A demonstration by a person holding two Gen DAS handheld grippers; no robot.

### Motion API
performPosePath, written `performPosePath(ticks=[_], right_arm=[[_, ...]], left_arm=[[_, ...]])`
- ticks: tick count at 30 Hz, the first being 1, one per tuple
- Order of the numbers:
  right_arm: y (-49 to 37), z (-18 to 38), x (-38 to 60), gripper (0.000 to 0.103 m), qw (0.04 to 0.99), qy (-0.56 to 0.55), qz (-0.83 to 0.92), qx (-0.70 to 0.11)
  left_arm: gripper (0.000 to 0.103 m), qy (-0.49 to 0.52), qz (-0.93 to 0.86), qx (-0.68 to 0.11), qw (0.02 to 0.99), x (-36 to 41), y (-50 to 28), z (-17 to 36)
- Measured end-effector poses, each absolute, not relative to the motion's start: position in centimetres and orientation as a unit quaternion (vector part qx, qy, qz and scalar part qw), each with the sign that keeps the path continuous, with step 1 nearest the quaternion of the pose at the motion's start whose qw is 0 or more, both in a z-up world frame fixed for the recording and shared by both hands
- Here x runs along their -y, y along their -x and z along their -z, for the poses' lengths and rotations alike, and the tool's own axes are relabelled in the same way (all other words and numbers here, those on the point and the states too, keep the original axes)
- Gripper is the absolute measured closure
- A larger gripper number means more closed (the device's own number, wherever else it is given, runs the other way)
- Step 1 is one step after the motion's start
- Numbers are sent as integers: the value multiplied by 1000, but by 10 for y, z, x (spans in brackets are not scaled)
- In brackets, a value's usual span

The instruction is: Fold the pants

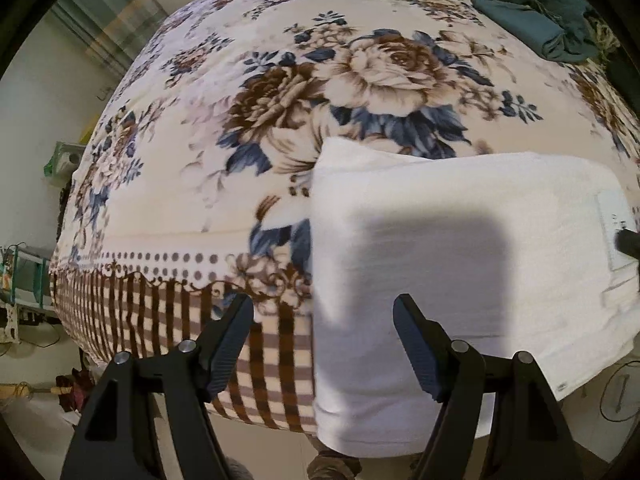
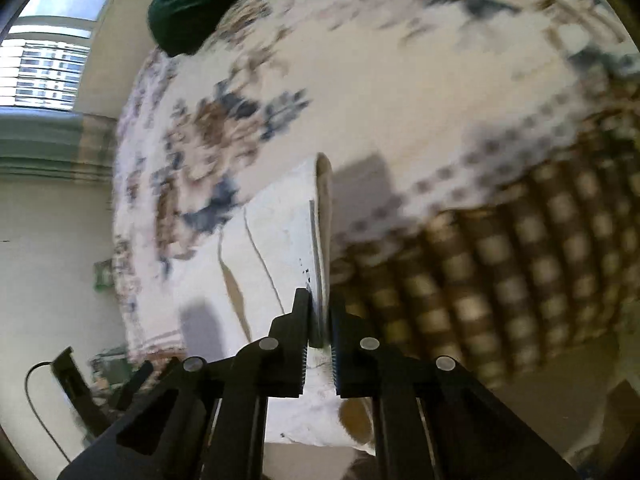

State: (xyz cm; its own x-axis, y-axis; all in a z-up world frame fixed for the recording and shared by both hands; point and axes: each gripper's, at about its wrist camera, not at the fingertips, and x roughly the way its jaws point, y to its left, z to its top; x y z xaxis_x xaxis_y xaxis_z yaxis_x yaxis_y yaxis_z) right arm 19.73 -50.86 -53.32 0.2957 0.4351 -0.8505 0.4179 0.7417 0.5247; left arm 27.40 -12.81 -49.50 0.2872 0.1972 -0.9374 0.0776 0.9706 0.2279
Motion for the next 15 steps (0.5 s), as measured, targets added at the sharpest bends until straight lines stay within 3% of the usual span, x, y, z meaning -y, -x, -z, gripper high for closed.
performPosePath(ticks=[5,6,7,12,15], right_arm=[[-180,577,553,64,647,-406,13,-645],[-172,580,558,47,640,-430,9,-637],[-165,582,562,38,636,-444,6,-632],[-136,612,530,37,603,-428,-27,-673],[-119,626,508,39,607,-306,24,-733]], left_arm=[[33,-112,-23,-610,784,133,-274,509],[32,-114,-23,-613,782,134,-273,514],[32,-117,-23,-616,778,135,-272,518],[32,-131,-19,-623,771,139,-269,533],[32,-125,-14,-631,766,137,-270,533]])
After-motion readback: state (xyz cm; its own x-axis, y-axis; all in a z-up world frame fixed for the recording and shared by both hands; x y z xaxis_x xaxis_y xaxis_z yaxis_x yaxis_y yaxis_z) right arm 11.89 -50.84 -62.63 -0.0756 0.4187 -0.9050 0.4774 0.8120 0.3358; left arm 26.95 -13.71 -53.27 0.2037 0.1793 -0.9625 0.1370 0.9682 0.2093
